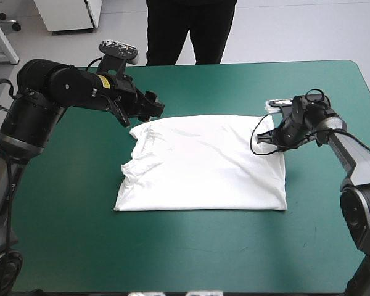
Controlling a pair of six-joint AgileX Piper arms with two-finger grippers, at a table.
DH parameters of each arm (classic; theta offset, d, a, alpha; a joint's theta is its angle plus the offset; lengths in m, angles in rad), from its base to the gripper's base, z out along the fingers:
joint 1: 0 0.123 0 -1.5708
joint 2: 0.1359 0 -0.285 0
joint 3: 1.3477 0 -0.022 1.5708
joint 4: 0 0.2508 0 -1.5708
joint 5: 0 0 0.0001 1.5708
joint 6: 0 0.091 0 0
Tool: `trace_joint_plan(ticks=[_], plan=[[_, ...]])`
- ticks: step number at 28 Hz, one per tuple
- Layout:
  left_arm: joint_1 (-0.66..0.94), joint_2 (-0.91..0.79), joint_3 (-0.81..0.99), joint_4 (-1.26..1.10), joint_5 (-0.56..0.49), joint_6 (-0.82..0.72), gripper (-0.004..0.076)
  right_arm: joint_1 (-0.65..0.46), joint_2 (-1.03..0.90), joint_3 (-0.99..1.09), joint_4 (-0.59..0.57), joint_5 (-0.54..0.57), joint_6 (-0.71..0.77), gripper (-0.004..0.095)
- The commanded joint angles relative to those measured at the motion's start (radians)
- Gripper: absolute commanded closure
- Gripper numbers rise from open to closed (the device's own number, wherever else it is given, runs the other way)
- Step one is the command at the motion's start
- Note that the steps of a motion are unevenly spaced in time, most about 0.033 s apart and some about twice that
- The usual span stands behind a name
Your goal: Fold the cloth
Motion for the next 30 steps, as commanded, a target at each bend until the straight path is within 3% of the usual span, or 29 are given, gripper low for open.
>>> trace_joint_plan(ticks=[1, 6, 14, 18, 24, 28, 30], plan=[[-0.004, -0.043, -0.026, -0.017, 0.033, -0.006, 0.0217, 0.067, -0.075, -0.065, -0.002, -0.006, -0.016, 0.0925], [-0.004, -0.043, -0.026, -0.017, 0.033, -0.006, 0.0217, 0.136, -0.043, -0.069, -0.01, -0.038, -0.016, 0.0925], [-0.004, -0.047, -0.026, -0.007, 0.033, -0.006, 0.0231, 0.136, 0.04, -0.069, -0.013, -0.046, -0.031, 0.0898], [-0.004, -0.047, -0.026, 0.02, 0.033, -0.003, 0.023, 0.136, 0.042, -0.076, 0.006, -0.039, -0.069, 0.0711], [-0.004, -0.08, -0.017, 0.156, 0.035, -0.013, 0.023, 0.136, -0.021, -0.201, 0.017, 0.122, -0.075, 0.0344], [-0.004, -0.12, 0.003, 0.256, 0.035, -0.067, 0.023, 0.136, -0.13, -0.223, -0.014, 0.158, -0.07, 0.0344], [-0.004, -0.171, 0.064, 0.281, 0.035, -0.092, 0.023, 0.136, -0.208, -0.219, -0.087, 0.212, -0.031, 0.0344]])
